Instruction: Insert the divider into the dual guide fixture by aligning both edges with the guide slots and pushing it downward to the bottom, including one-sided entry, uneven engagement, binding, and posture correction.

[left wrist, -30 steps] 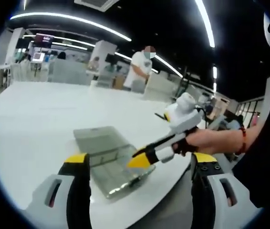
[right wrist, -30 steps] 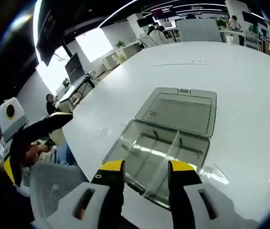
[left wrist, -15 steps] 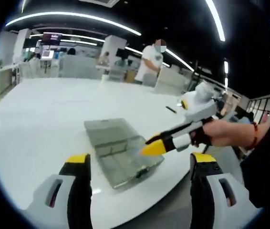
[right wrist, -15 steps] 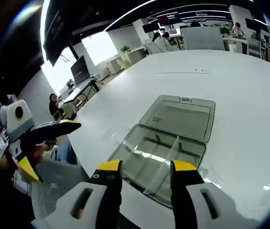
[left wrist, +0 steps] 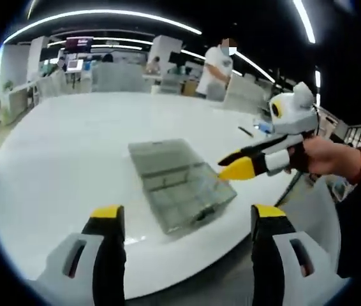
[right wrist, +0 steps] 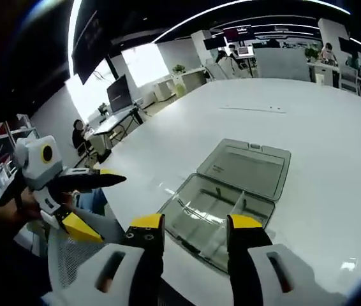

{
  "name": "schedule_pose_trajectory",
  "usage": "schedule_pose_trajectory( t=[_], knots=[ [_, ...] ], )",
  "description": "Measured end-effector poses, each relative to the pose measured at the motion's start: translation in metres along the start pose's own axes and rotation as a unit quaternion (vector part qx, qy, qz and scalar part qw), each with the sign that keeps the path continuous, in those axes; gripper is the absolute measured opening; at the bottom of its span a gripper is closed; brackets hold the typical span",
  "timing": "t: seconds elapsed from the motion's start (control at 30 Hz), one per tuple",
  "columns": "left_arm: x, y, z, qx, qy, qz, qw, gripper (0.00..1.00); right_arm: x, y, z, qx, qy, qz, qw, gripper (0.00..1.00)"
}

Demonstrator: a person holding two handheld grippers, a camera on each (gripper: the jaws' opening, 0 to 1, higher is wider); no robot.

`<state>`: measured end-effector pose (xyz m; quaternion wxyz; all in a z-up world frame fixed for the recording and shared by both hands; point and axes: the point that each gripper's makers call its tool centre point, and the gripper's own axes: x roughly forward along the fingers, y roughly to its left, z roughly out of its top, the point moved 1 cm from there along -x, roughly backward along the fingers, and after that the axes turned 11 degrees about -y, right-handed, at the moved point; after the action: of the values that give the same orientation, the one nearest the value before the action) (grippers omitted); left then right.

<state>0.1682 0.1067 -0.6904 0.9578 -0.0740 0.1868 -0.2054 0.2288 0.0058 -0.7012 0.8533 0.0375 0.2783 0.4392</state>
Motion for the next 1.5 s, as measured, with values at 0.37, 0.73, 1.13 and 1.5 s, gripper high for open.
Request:
schedule_pose_trajectory(
  t=[0.37,0.73,1.13,1.5],
  knots=[
    [0.006,0.021,-0.013,0.019,0.027,0.028,0.9991,0.74,-0.01,-0.002,0.003,-0.002,-0.015,-0.004,0.9999,0.34],
    [0.011,0.042,-0.033,0.014,0.066,0.06,0.9959,0.71,-0.008,0.001,-0.002,-0.002,-0.019,0.009,0.9998,0.38],
    [0.017,0.055,-0.048,0.027,0.107,0.061,0.992,0.71,-0.008,-0.002,0.003,-0.037,-0.057,-0.004,0.9977,0.51],
    [0.027,0.063,-0.053,0.039,0.126,0.07,0.9888,0.71,-0.01,-0.001,0.008,-0.044,-0.076,-0.001,0.9961,0.59]
  ],
)
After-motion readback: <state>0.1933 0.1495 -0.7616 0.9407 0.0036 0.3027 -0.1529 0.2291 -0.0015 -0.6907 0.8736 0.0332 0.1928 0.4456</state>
